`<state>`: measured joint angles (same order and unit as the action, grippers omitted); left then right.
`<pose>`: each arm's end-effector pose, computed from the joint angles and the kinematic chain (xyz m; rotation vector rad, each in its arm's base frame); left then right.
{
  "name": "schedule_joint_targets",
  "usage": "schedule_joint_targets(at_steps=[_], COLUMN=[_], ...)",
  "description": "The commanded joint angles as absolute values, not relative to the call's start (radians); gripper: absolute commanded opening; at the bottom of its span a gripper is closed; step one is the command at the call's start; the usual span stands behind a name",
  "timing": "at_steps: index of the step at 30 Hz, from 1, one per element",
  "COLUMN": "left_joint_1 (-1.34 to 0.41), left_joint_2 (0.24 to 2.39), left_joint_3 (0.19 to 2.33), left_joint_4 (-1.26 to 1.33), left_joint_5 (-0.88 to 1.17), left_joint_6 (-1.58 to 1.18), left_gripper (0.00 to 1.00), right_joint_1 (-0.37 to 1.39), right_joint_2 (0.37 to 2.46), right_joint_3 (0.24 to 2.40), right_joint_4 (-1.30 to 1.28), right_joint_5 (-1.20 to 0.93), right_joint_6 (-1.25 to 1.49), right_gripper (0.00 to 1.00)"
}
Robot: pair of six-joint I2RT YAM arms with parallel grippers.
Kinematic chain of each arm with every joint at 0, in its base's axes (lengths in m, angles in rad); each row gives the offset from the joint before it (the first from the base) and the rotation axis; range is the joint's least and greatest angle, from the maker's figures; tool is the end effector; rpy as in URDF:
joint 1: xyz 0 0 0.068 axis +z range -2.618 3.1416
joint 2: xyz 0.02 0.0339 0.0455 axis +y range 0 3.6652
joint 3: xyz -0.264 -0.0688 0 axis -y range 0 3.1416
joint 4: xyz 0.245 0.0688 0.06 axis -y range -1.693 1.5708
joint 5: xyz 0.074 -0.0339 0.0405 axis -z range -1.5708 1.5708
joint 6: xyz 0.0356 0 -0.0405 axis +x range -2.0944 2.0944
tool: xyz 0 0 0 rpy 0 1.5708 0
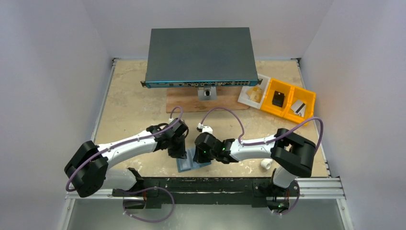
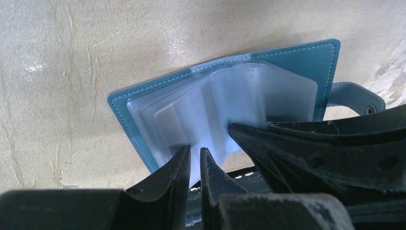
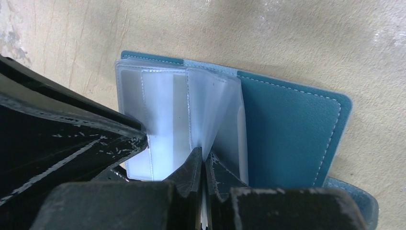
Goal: Take the credit cards out of the card holder
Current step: Remove the credit card from the card holder.
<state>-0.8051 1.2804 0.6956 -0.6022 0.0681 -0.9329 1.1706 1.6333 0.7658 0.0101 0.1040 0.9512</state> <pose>0.1527 -0.1623 0.1797 -0.1663 2.8996 -0.4948 0.1251 0.2862 0.1462 -0.2344 2.5881 0.7790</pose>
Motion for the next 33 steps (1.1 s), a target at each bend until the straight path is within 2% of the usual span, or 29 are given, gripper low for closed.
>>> schedule_joint_targets(at_steps=[1, 11, 18, 22, 25, 27, 33], left_joint_1=[-0.8, -0.8, -0.799, -0.799, -0.8, -0.8, -0.8], left_joint_2=[1.301, 1.338, 1.352, 1.347, 1.341, 1.333, 1.304], left_joint_3=[0.684, 0.672, 0.658, 0.652, 0.652, 0.653, 0.664], left_joint_4=[-0.567, -0.548, -0.494, -0.474, -0.474, -0.482, -0.525], left_joint_5=[0.074, 0.071, 0.109, 0.117, 0.114, 0.107, 0.079], left_joint_6=[-0.95, -0.947, -0.971, -0.992, -1.003, -1.005, -0.996], left_gripper=[0.12, 0.27, 0.29, 0.21, 0.06, 0.0, 0.0], right_joint_1=[1.164, 1.151, 1.144, 1.144, 1.144, 1.144, 1.144], right_joint_2=[1.661, 1.683, 1.699, 1.69, 1.675, 1.662, 1.612], right_joint_3=[0.747, 0.73, 0.726, 0.727, 0.734, 0.746, 0.785], right_joint_4=[-0.006, 0.033, 0.049, 0.05, 0.051, 0.042, -0.02], right_joint_5=[0.085, 0.063, 0.047, 0.044, 0.044, 0.047, 0.068], right_joint_6=[0.966, 0.973, 0.974, 0.969, 0.957, 0.948, 0.917], right_gripper=[0.0, 0.0, 0.0, 0.0, 0.01, 0.07, 0.3])
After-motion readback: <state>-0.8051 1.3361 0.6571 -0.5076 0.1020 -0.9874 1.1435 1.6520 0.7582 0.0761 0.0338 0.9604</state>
